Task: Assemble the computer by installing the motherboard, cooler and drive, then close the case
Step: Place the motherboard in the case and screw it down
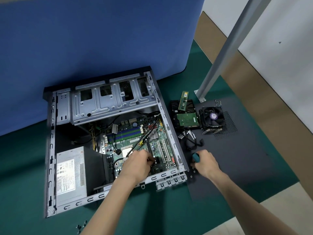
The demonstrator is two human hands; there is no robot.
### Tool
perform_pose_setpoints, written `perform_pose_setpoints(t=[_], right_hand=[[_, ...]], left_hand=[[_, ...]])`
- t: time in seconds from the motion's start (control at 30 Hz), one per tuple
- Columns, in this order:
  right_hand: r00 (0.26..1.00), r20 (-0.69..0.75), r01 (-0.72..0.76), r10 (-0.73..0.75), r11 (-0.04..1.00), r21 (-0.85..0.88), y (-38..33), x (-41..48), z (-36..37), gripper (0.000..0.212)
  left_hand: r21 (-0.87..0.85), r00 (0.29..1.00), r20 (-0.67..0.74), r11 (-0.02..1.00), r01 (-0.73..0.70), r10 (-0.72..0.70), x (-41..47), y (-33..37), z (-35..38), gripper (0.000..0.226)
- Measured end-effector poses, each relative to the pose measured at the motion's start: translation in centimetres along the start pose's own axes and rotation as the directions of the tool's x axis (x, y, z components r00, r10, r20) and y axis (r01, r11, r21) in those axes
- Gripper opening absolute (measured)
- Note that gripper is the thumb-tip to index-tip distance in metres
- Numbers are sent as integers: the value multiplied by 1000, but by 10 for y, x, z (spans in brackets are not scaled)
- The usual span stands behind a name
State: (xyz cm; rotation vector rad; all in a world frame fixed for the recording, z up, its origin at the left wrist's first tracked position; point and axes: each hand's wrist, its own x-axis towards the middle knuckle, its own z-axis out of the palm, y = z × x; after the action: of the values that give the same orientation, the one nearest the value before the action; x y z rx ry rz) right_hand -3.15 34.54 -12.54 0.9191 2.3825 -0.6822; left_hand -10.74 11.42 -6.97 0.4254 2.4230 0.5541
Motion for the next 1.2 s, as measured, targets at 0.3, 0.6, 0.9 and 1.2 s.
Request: perform_pose_setpoints(t=[0.3, 0.6, 0.9, 1.2], right_hand=[[983, 105, 102, -148, 928, 359, 3, -5, -22, 11], [827, 234, -122, -511, 244, 962, -99, -69, -102, 12], [829, 321, -291, -457, 138, 947, -142, -82, -82, 15], [857, 366, -232, -363, 363, 903, -140, -70, -75, 13]], left_hand=[[-77, 995, -86, 996, -48, 41, -2, 2, -4, 19], [-565, 842, -518, 679, -469, 151, -18, 58, -54, 14], [-410, 706, -693, 727, -551, 144, -24, 43, -66, 10], [-322, 790, -544, 799, -509, 283, -13, 16, -71, 6]])
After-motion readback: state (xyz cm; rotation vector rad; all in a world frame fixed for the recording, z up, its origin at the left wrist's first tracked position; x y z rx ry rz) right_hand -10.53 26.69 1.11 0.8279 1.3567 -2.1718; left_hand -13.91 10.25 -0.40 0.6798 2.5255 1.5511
